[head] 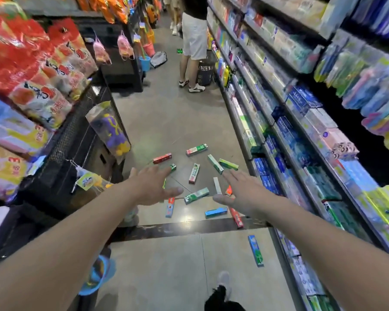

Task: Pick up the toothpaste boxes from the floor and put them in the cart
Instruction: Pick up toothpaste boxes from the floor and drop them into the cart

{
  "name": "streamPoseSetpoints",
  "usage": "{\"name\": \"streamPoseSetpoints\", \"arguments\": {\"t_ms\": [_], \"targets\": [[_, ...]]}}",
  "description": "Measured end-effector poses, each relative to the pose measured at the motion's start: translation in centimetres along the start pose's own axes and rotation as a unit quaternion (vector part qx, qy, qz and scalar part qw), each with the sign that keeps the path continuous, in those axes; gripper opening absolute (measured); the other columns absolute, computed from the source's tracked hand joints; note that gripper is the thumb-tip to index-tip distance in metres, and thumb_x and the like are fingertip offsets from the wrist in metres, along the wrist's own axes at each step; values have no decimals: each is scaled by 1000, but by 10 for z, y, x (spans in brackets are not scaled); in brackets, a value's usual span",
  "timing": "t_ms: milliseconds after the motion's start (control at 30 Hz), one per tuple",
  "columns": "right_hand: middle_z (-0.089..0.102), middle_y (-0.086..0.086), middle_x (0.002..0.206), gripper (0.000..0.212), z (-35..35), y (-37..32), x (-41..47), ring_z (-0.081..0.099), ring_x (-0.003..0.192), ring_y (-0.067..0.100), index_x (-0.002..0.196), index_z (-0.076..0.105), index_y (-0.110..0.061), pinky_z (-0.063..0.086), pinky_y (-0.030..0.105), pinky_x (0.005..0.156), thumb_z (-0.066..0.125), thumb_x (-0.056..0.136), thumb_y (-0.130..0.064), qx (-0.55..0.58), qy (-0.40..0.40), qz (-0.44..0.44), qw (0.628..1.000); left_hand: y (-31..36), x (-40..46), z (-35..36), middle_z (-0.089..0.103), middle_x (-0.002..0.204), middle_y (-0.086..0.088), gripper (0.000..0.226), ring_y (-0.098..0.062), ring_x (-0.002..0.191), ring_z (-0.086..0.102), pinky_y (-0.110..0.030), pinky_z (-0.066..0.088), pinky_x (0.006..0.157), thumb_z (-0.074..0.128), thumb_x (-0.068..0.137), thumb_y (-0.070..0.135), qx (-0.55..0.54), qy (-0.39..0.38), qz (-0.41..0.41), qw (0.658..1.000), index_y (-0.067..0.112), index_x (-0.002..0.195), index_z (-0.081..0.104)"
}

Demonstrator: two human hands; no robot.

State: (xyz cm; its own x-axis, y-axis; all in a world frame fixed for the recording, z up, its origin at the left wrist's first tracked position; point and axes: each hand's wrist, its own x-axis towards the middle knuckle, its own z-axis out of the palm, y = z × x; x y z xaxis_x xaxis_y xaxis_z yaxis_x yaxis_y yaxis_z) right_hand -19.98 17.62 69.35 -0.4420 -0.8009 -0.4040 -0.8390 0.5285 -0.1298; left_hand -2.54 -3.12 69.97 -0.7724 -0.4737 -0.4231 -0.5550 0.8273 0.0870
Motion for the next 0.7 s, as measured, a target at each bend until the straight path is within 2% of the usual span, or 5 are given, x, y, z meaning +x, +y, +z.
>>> {"name": "streamPoseSetpoints", "arguments": {"t_ms": [133, 367, 533, 700], "targets": [[5, 3, 165, 97, -8, 31, 66, 4, 151, 21, 158, 5, -21, 11, 44, 120, 28, 85, -80, 0, -4, 2, 1000, 0, 78, -15, 25, 159, -4, 90, -24, 147, 19, -55, 17, 112, 33, 81, 83, 20, 3, 10, 1000, 30, 153, 20], [9, 2, 164, 93, -51, 92, 194, 10, 150, 20, 157, 11, -20, 15, 44, 118, 28, 87, -79, 9, -15, -8, 1000, 7, 211, -57, 19, 161, -2, 95, -25, 147, 19, -54, 15, 114, 31, 81, 83, 4, -37, 6, 999, 28, 156, 15], [8, 2, 164, 95, -70, 121, 267, 12, 150, 23, 158, 9, -20, 17, 46, 118, 26, 86, -80, 17, -34, 2, 999, 0, 293, -77, 26, 158, -4, 94, -26, 144, 27, -51, 21, 111, 29, 79, 85, 14, -44, 7, 999, 30, 154, 19], [16, 5, 163, 97, -64, 144, 324, 16, 148, 25, 157, 13, -21, 22, 46, 117, 26, 83, -82, 41, -33, 16, 998, -3, 372, -83, 20, 161, -4, 94, -26, 147, 20, -52, 15, 116, 30, 81, 83, 23, -81, 32, 996, 28, 156, 14]]}}
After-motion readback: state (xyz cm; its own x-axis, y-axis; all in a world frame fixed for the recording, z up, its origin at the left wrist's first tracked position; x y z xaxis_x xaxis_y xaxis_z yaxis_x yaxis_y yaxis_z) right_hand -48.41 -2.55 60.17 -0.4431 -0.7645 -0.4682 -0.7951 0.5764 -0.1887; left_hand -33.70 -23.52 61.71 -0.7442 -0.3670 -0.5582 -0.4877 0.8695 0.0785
